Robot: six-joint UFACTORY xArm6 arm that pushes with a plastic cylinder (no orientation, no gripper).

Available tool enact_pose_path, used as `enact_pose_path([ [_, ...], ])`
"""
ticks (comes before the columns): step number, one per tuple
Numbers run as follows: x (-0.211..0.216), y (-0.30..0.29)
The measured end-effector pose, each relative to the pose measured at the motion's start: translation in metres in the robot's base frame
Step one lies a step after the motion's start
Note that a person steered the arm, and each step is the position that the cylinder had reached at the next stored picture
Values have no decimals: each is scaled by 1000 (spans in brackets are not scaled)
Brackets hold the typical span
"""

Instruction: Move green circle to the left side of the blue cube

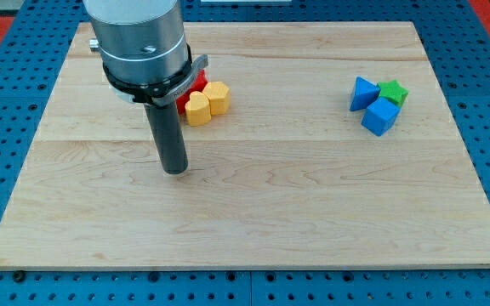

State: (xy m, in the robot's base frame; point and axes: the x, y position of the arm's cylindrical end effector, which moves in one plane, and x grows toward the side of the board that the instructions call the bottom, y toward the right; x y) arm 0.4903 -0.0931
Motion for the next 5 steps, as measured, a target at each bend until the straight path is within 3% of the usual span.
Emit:
enact_pose_path([
  [5, 5, 17],
])
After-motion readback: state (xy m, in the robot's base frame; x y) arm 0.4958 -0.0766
